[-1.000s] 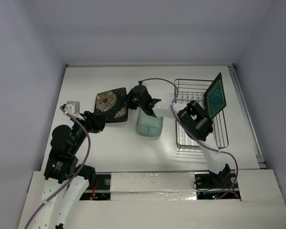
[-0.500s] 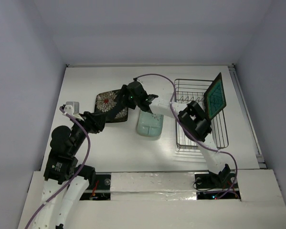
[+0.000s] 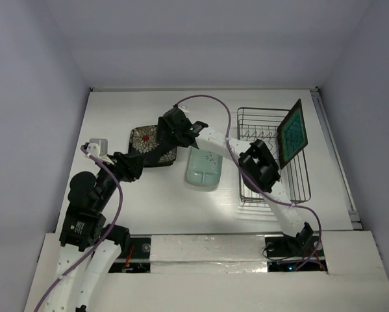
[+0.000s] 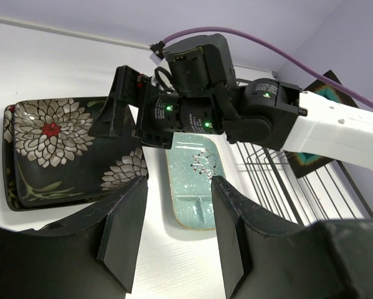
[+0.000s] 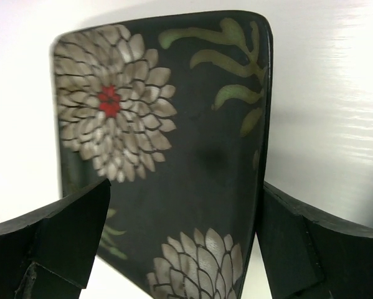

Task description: Unload the plates from the dish rack

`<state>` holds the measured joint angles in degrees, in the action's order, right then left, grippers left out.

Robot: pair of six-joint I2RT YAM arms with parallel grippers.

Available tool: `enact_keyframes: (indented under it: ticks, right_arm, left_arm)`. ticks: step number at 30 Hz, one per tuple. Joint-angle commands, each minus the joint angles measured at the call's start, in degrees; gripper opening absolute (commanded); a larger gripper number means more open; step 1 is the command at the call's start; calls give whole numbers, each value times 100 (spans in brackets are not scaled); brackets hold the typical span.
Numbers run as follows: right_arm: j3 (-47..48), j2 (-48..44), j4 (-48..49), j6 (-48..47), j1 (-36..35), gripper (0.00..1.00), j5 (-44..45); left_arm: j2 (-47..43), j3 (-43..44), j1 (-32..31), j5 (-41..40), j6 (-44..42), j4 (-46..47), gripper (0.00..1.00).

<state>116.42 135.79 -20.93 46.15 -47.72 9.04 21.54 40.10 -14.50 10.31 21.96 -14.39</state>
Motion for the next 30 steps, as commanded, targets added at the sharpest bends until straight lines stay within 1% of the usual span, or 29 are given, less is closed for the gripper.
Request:
enact_keyframes:
  ticks: [1,5,7,11,13,14,16,17,18,19,20,21,23,24,25,26,27,28,29,30]
  right_arm:
    - [565,18,-613,-413,-53,97,300]
    - [925,141,-1114,-703,-53,100,318]
    - [1127,238,-1413,-783,-53,100,344]
    - [1094,212,-1336,-915,-105,100,169]
    - [910,-42,-1169,-967,-105,100,107]
    - [743,-165,-1142,-985,-105,100,229]
    - [541,-464,-1098,-1073,-105,96,466]
    - [339,-822,-1098,-1186,-105,94,746]
    - [216,-1026,-1141,-1257,-53,83,879]
    - [66,-1254,-1142,-1371,-53,76,1028]
    - [-92,-1752,-1150,-1415,8,66,1326]
    - [-485,-2036,-1159,-1459,61,39,1477]
    - [-944,-2633,-1115,-1670,254,18,1862]
    - [-1163,-3219,-1176,-1766,351,7,1952]
    - [-1609,-3503,-1238,-1933,586,3,2057]
    - [-1823,-3776,-1334,-1987,754,0,2154]
    - [-2034,-4318,-1561,-2031,930,0,2285]
    - [-2471,-4602,-1642,-2083,1114,0,2321]
    - [-2684,-4866,-1686,-2206,1534,0,2330]
    - [-2877,-5121,-1808,-2259,1756,0,2304]
  left_arm:
    - [-62,-11,35,68,28,244,42]
    - [-80,-11,35,68,28,253,42]
    - [-88,-11,35,59,28,253,42]
    - [-89,-11,35,59,19,261,42]
    - [-89,-11,35,68,28,253,42]
    - [-89,-2,35,51,19,253,42]
    - [-97,-2,35,42,28,244,42]
    - [-106,7,35,50,28,235,42]
    - [-106,-2,35,42,28,244,42]
    - [-115,-2,35,42,28,244,42]
    - [-124,-2,35,42,19,253,42]
    - [-132,-2,35,50,19,253,42]
    - [-150,-11,35,50,19,253,40]
    - [-176,-11,-17,42,19,261,38]
    - [-194,-19,-18,33,19,270,33]
    - [-203,-28,-18,33,28,288,30]
    - [-212,-28,-70,24,37,288,27]
    - [-238,-37,-70,24,37,297,18]
    - [-255,-37,-70,24,37,314,14]
    - [-282,-46,-70,7,37,314,11]
